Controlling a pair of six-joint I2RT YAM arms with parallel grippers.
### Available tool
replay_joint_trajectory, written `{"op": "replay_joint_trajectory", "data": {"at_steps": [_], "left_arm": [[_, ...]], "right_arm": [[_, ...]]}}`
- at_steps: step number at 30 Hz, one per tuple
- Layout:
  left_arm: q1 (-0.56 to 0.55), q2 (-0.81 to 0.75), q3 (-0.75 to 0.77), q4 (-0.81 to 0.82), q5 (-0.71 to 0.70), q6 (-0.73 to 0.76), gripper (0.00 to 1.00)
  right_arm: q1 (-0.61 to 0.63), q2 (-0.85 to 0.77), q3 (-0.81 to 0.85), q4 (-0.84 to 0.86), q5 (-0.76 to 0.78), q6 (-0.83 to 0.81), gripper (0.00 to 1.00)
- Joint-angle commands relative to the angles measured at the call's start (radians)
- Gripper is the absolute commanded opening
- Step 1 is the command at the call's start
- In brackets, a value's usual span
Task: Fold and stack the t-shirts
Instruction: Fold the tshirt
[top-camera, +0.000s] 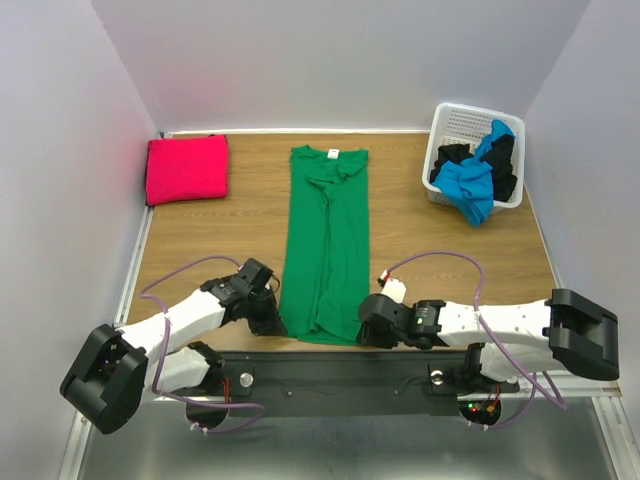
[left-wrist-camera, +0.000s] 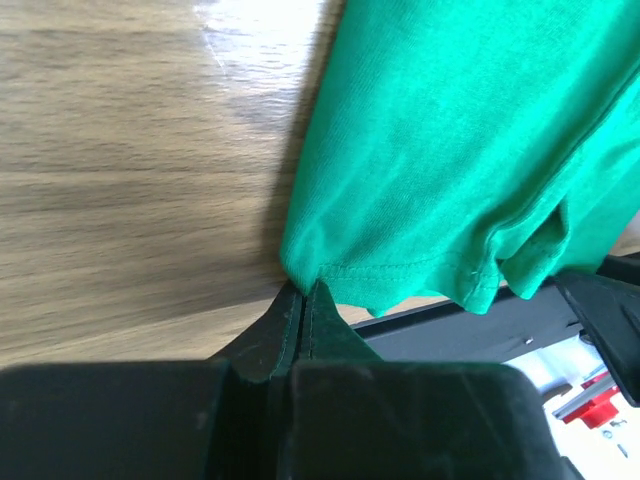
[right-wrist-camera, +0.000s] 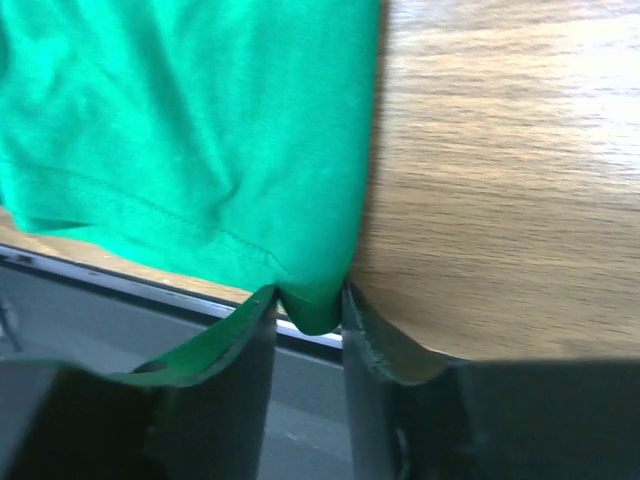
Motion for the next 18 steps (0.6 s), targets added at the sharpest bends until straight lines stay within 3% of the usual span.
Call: {"op": "replay_joint_trajectory", "data": {"at_steps": [1, 3, 6, 13, 18], "left_arm": [[-0.012, 0.018, -0.011, 0.008, -0.017, 0.009, 0.00], [-0.015, 0.016, -0.010, 0.016, -0.013, 0.009, 0.00], [-0.032, 0.012, -0.002, 0.020, -0.005, 0.010, 0.00], [-0.056, -0.062, 0.012, -0.036, -0.014, -0.028, 0.00], [-0.056, -0.090, 0.087, -0.049, -0.048, -0.031, 0.00]], "right_arm": [[0.001, 0.008, 0.015, -0.011, 0.025, 0.020, 0.32], [0.001, 0.006, 0.013, -0.013, 0.025, 0.021, 0.26], [0.001, 0.000, 0.004, -0.013, 0.019, 0.020, 0.00], [0.002, -0.046, -0.004, -0.013, -0.096, -0.032, 0.00], [0.001, -0.093, 0.045, -0.020, -0.001, -0.093, 0.00]]}}
